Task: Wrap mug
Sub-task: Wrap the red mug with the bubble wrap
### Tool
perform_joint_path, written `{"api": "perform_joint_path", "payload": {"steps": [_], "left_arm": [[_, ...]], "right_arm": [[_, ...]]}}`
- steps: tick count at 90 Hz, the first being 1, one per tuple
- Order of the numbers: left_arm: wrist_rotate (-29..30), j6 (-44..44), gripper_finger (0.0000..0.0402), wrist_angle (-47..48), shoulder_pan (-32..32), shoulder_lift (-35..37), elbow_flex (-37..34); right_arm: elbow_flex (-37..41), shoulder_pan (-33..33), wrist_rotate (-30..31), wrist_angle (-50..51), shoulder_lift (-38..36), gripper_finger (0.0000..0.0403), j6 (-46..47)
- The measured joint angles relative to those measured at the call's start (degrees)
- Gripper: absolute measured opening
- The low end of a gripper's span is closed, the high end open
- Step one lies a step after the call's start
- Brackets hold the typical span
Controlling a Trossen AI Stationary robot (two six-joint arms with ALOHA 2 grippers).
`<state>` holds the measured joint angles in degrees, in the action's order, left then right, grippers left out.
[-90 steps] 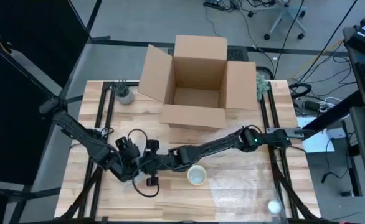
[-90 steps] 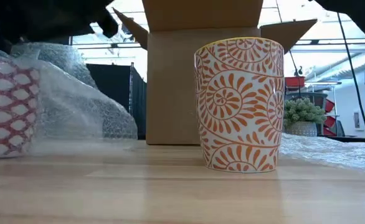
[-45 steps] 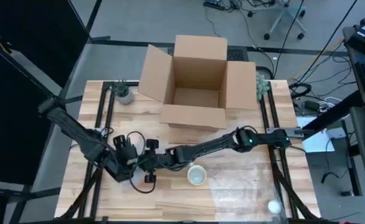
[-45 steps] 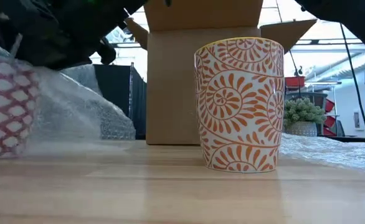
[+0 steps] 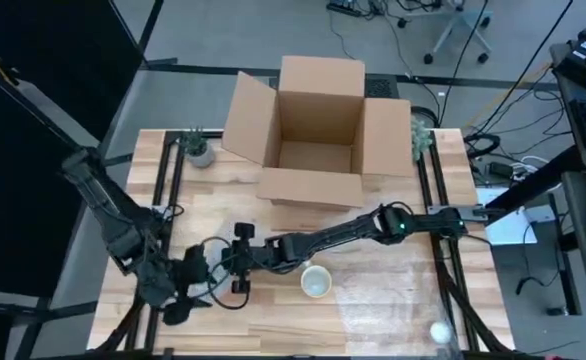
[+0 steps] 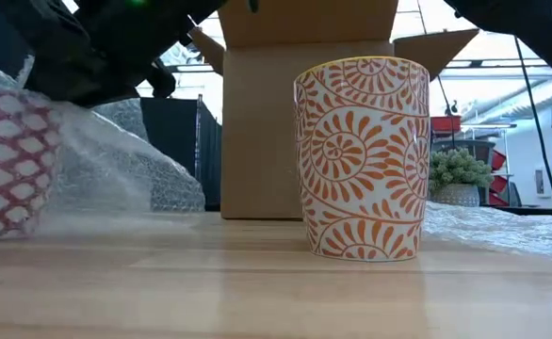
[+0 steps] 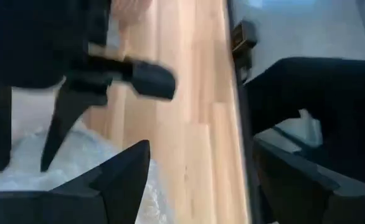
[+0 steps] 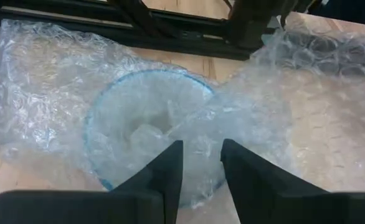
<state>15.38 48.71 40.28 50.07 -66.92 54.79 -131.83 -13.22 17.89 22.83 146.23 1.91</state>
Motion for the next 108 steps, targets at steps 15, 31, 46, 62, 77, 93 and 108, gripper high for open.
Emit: {"api": "perform_joint_path", "payload": {"steps": [15,31,46,62,77,93,108], "left_arm": [[0.3,2.3,0.027,1.0,0.0,-3.9,-3.2],[4.3,4.9,0.027,6.3,-0.5,-4.8,-4.8],[4.7,5.0,0.027,2.7,-1.1,-4.8,-8.6],[5.4,4.1,0.027,-6.6,-2.0,-4.7,-14.4],[5.7,2.9,0.027,-8.6,-2.6,-4.6,-16.5],[4.7,1.3,0.027,-9.4,-3.2,-4.8,-16.8],[4.7,1.4,0.027,-9.5,-3.2,-4.8,-16.8]], "right_arm": [[0.0,0.0,0.0,0.1,0.0,0.0102,0.0],[0.0,0.0,0.0,0.1,0.0,0.0102,0.0],[0.1,0.0,0.0,-0.4,0.0,0.0102,0.1],[0.1,0.0,-0.1,-1.7,0.1,0.0102,0.4],[0.3,0.1,0.0,-1.9,-1.0,0.0102,0.2],[0.4,0.1,-0.1,-2.7,-2.4,0.0102,-0.1],[0.3,0.6,-0.3,-1.7,-2.1,0.0102,1.5]]}}
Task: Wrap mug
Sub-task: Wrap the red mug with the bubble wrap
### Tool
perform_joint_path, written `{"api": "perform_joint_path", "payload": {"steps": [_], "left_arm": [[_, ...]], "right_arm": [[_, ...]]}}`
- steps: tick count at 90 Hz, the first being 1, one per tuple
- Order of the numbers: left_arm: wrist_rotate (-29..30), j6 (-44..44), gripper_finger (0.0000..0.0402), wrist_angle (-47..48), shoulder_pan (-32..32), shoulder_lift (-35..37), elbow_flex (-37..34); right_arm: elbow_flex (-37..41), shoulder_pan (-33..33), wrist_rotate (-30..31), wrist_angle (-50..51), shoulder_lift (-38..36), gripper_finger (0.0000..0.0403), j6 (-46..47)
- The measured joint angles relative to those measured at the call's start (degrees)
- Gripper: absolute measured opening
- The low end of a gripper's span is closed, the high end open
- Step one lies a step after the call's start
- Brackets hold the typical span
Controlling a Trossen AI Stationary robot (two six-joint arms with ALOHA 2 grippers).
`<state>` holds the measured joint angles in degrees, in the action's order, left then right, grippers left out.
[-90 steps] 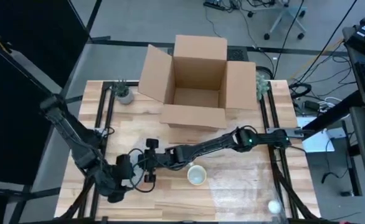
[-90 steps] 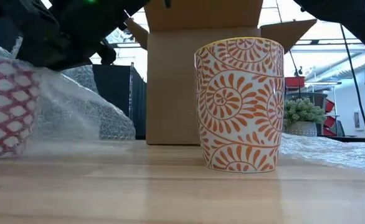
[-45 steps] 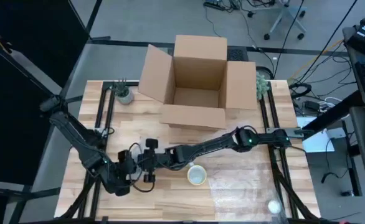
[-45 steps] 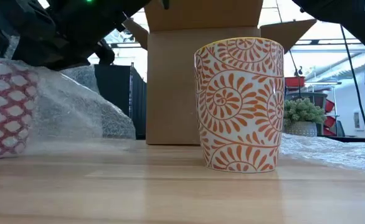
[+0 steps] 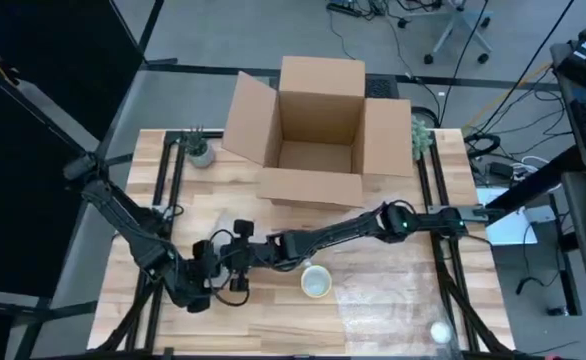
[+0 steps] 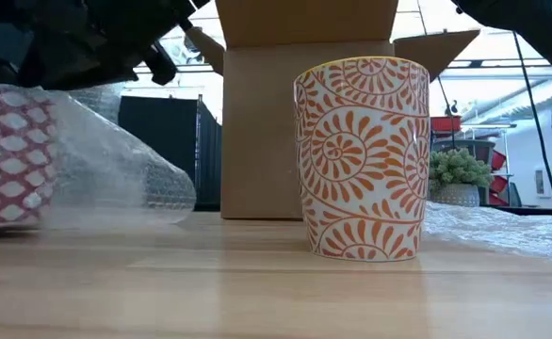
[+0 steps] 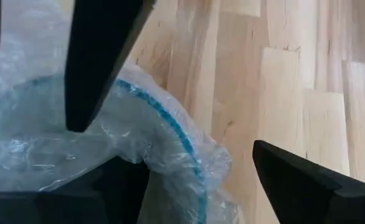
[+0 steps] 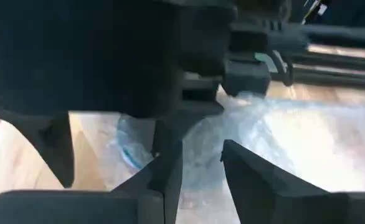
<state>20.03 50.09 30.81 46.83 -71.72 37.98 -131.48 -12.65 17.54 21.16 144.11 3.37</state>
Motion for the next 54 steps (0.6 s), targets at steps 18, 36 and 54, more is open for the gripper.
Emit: {"api": "perform_joint_path", "payload": {"steps": [18,36,54], "left_arm": [[0.1,-0.1,0.027,-0.6,0.0,0.0,0.0],[0.0,-0.2,0.027,-0.7,0.0,0.0,0.0],[-0.1,-0.8,0.027,-0.7,0.1,0.0,0.0]], "right_arm": [[-0.3,0.1,0.1,3.0,0.2,0.0102,2.4],[-0.3,-0.9,-1.9,3.5,0.1,0.0102,6.9],[-0.3,-2.5,-2.1,2.5,0.1,0.0102,8.4]]}}
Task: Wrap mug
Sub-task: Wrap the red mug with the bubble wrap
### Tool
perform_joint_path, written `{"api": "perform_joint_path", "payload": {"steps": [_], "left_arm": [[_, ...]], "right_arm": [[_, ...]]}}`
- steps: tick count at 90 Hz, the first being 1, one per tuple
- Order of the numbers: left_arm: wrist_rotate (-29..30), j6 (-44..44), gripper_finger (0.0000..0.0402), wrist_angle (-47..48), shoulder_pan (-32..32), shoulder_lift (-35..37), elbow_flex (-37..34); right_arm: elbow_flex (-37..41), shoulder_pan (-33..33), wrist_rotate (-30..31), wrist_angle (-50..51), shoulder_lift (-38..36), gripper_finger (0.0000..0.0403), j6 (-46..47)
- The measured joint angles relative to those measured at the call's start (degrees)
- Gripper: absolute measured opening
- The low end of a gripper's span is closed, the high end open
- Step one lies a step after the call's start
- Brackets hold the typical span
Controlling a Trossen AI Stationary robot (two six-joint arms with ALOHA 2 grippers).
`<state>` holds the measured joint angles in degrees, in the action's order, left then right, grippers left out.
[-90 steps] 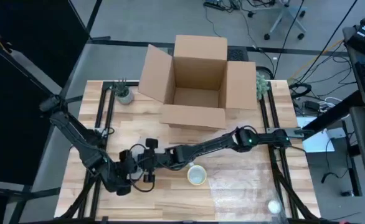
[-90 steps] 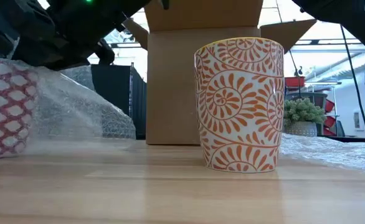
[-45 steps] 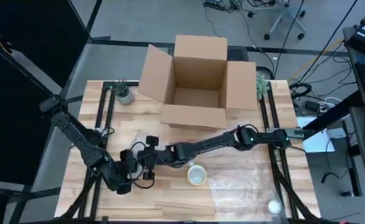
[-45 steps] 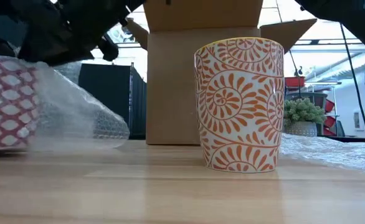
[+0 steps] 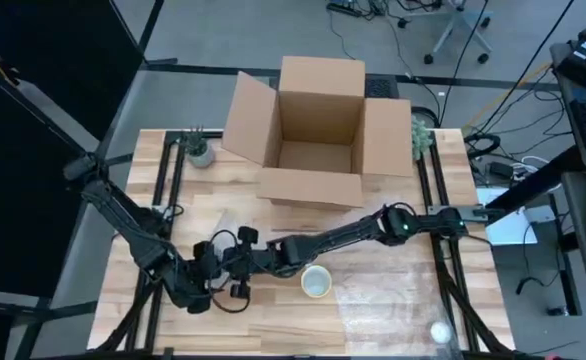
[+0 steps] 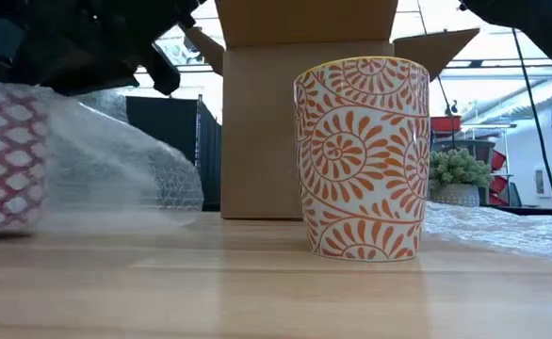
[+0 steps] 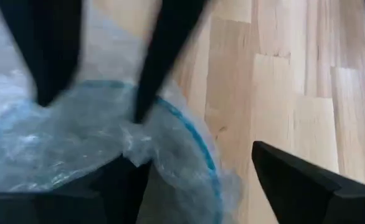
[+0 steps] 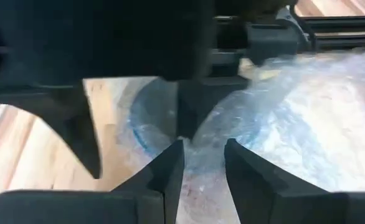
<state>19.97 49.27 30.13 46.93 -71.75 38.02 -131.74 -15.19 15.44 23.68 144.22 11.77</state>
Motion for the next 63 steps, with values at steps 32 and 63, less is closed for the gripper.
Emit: {"api": "perform_joint_path", "payload": {"steps": [32,63], "left_arm": [[0.1,-0.3,0.027,0.8,0.0,0.0,-0.1],[-2.8,-1.5,0.027,0.3,0.6,0.0,-0.2]], "right_arm": [[0.1,-0.2,-1.4,6.0,-5.2,0.0102,-2.5],[0.1,3.5,8.3,20.0,-6.7,0.0102,-2.7]]}}
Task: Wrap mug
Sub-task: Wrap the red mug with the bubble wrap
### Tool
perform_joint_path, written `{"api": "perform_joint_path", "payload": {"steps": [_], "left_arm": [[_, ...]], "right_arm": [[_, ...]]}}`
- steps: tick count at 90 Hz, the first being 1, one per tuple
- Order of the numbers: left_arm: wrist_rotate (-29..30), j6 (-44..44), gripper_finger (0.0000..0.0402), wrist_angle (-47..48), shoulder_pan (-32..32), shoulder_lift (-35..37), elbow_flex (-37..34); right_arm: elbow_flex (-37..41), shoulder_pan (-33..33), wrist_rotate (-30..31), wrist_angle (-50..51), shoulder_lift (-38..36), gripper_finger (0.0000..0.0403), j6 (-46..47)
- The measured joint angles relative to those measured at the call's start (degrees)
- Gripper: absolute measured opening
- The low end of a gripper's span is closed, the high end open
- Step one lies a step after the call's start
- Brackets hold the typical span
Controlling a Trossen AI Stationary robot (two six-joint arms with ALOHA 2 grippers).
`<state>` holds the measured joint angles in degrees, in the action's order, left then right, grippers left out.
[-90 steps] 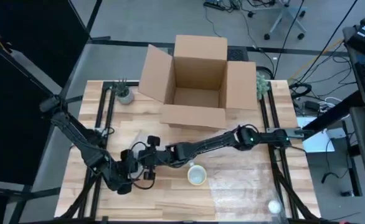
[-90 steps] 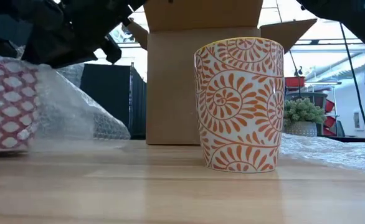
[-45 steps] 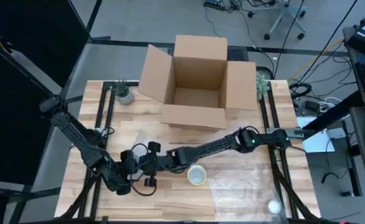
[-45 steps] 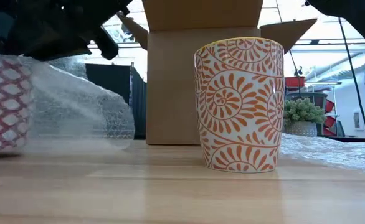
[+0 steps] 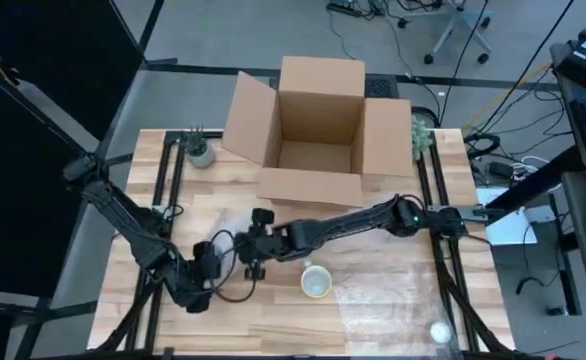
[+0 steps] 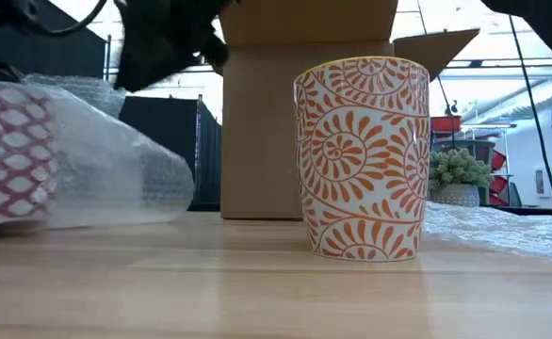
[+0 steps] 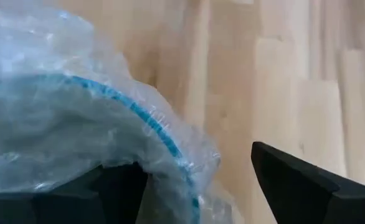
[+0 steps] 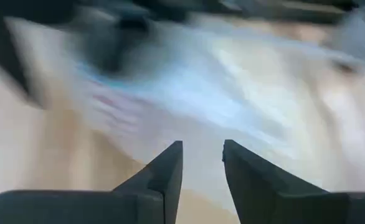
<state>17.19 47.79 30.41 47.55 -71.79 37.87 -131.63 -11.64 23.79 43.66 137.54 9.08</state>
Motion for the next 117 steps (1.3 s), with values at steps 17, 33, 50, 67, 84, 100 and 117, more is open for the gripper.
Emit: {"api": "perform_joint_path", "payload": {"steps": [17,33,50,67,84,100,117], "left_arm": [[-0.2,-0.3,0.027,0.1,1.2,0.0,0.0],[-0.2,-0.2,0.027,0.1,1.3,0.0,0.0],[-0.2,-0.2,0.027,0.0,1.3,0.0,0.0],[-0.2,-0.2,0.027,0.0,1.3,0.0,0.0],[-0.2,-0.2,0.027,0.0,1.3,0.0,0.0],[-1.5,-0.1,0.027,0.4,1.2,0.6,0.4],[-2.0,-0.4,0.027,1.2,1.2,0.6,2.9]], "right_arm": [[-0.1,2.9,1.8,-3.0,0.4,0.0102,-0.3],[-0.1,6.9,1.2,-7.6,2.3,0.0102,-0.5],[-0.1,9.1,-9.6,-10.2,5.0,0.0102,2.4],[-0.1,6.3,-10.5,-7.7,5.4,0.0102,3.3],[-0.1,3.2,-10.3,-7.4,5.5,0.0102,5.2],[-0.1,-0.1,-10.3,-7.5,5.5,0.0102,8.7],[-0.1,-3.5,-10.4,-9.0,5.5,0.0102,11.3]]}}
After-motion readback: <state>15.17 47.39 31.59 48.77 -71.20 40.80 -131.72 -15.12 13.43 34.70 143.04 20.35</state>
